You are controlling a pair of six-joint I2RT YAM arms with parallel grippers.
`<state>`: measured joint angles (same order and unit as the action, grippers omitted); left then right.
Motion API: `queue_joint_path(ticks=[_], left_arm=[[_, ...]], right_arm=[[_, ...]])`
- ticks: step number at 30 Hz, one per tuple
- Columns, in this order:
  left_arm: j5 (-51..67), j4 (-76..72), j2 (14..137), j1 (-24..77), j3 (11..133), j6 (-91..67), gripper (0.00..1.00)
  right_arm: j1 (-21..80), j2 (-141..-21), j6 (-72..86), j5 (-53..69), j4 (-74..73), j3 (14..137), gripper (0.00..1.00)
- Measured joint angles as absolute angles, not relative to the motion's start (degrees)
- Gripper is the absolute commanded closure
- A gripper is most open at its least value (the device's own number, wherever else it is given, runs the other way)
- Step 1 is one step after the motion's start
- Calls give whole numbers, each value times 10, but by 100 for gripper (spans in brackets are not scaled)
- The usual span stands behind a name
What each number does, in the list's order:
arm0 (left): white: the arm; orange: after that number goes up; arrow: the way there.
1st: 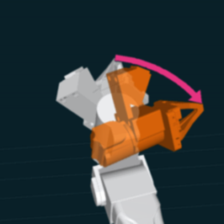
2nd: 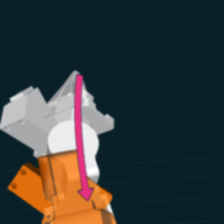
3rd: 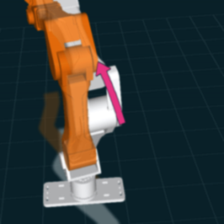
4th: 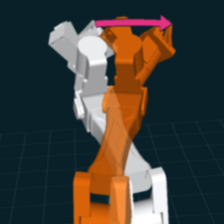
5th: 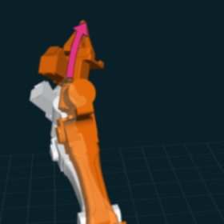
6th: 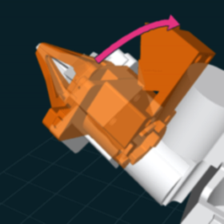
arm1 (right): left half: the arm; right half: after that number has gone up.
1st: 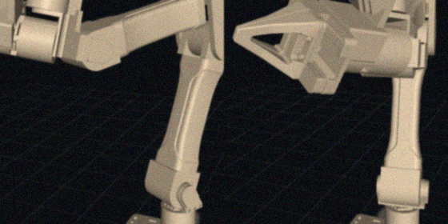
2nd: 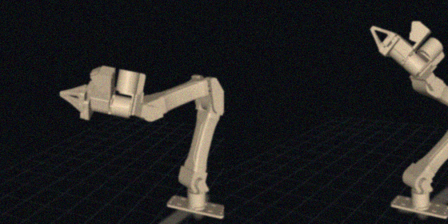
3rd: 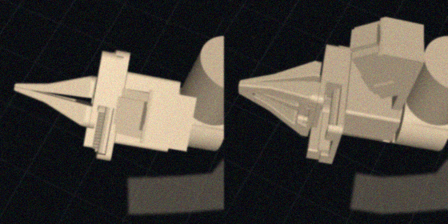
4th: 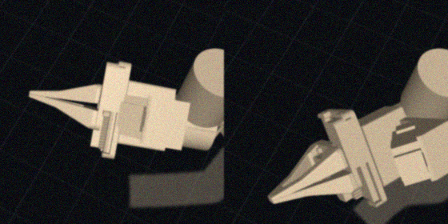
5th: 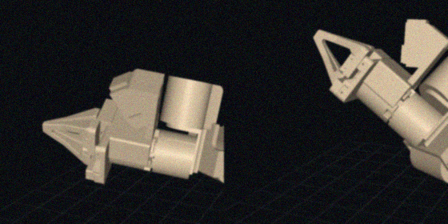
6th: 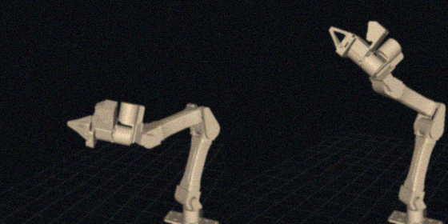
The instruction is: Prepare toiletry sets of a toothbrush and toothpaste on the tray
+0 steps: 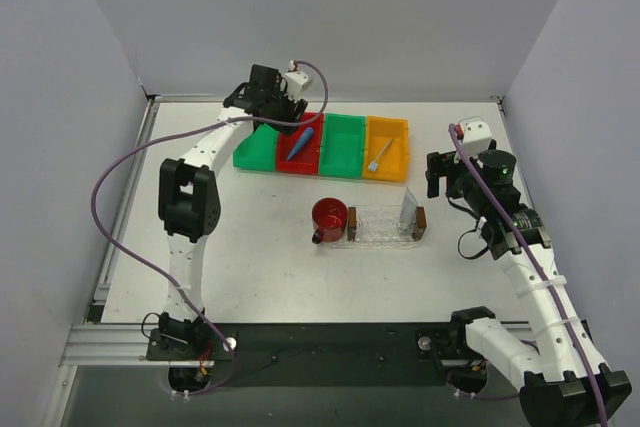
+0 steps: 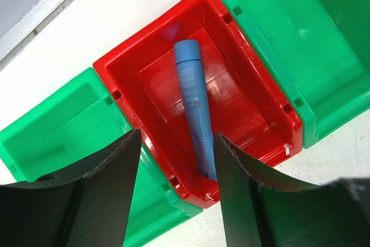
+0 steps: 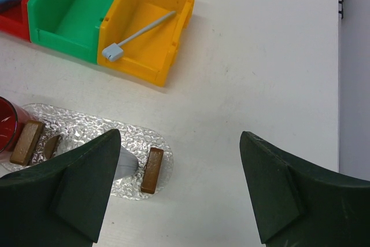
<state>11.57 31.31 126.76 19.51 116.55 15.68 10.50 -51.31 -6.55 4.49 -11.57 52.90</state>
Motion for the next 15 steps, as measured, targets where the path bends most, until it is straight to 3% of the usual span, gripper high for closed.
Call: queue_joint_path(ticks=[15], left_arm=[[116, 343, 1339, 211, 1249, 188, 37]], right_arm=[[98, -513, -65, 58, -116, 529, 22]])
